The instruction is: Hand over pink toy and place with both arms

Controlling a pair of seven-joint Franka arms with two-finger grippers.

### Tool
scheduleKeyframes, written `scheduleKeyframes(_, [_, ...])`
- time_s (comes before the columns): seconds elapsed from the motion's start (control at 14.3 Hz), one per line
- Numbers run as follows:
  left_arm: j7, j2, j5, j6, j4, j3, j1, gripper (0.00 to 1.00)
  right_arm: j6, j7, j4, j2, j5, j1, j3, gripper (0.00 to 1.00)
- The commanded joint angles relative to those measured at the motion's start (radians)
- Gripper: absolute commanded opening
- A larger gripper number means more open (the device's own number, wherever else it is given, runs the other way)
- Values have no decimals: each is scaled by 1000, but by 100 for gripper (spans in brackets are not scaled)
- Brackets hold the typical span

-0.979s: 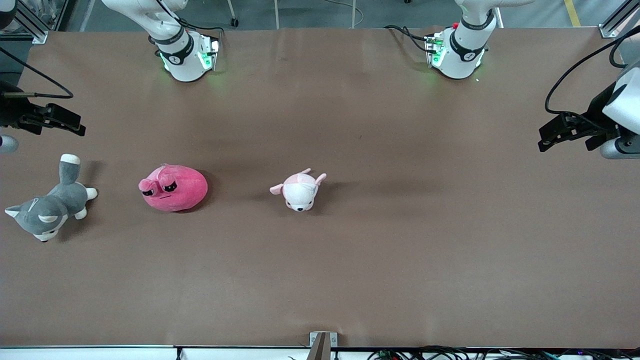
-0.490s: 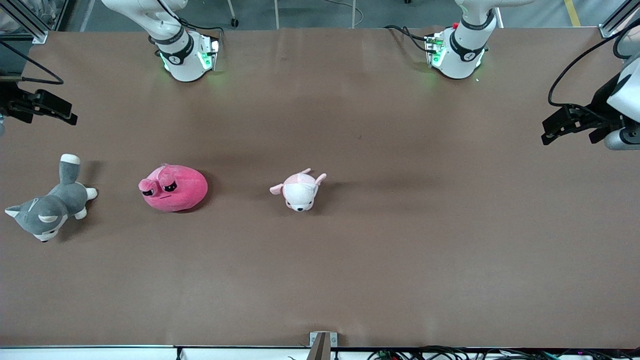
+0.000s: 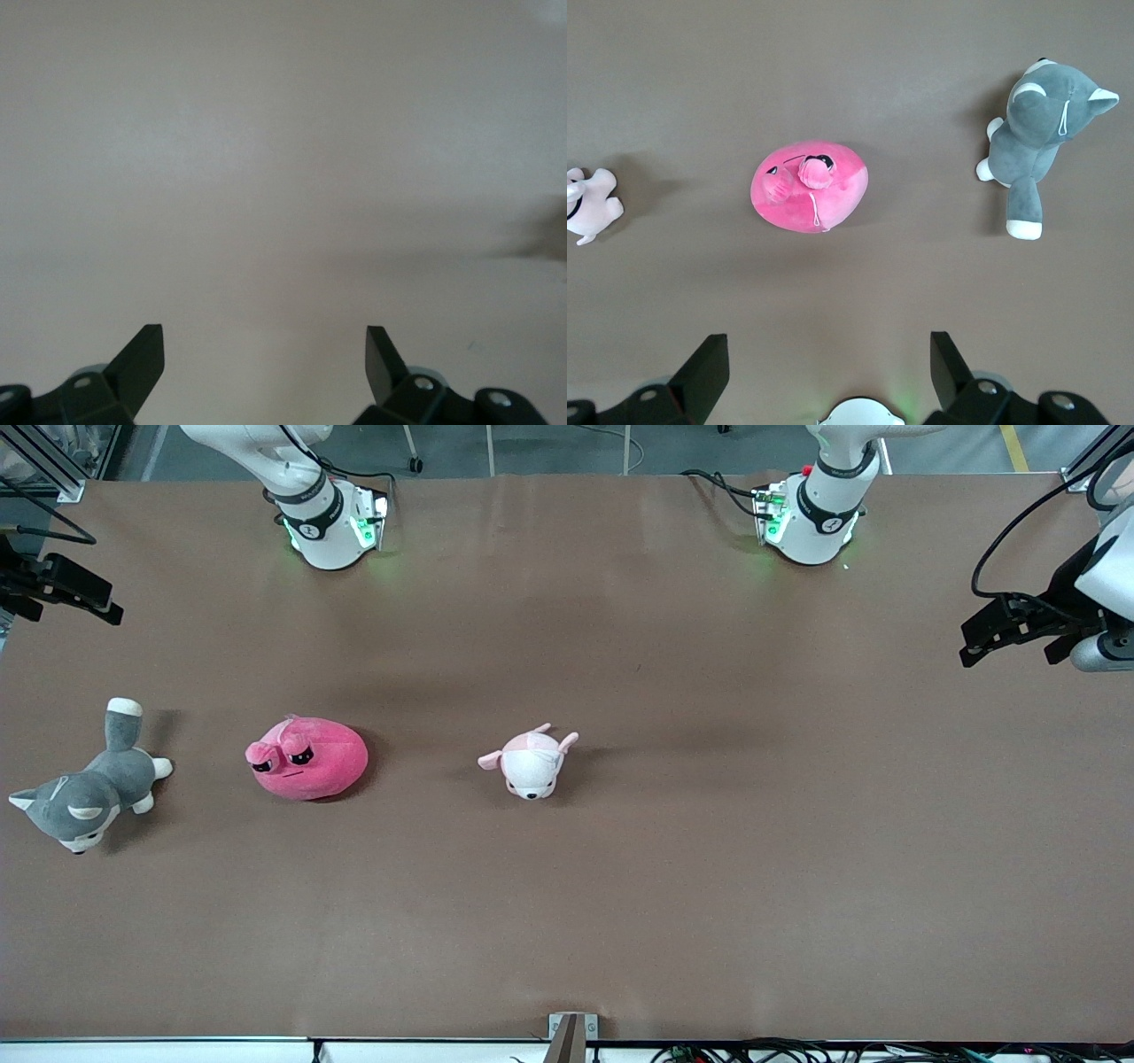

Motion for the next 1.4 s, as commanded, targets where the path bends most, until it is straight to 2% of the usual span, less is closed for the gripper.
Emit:
scheduleKeyframes(0.0, [18,-8,4,-33,18,2,-1,100,39,-3,-89,-61,14,1,-4,100])
scheduleKeyframes(0.42, [21,-8,4,-33,22,4,6,100,50,-6,-87,-64,34,2,-3,100])
scheduleKeyframes(1.33, [6,14,2,-33,31,3,2,100,44,-90,-81,-70,11,5,2,100])
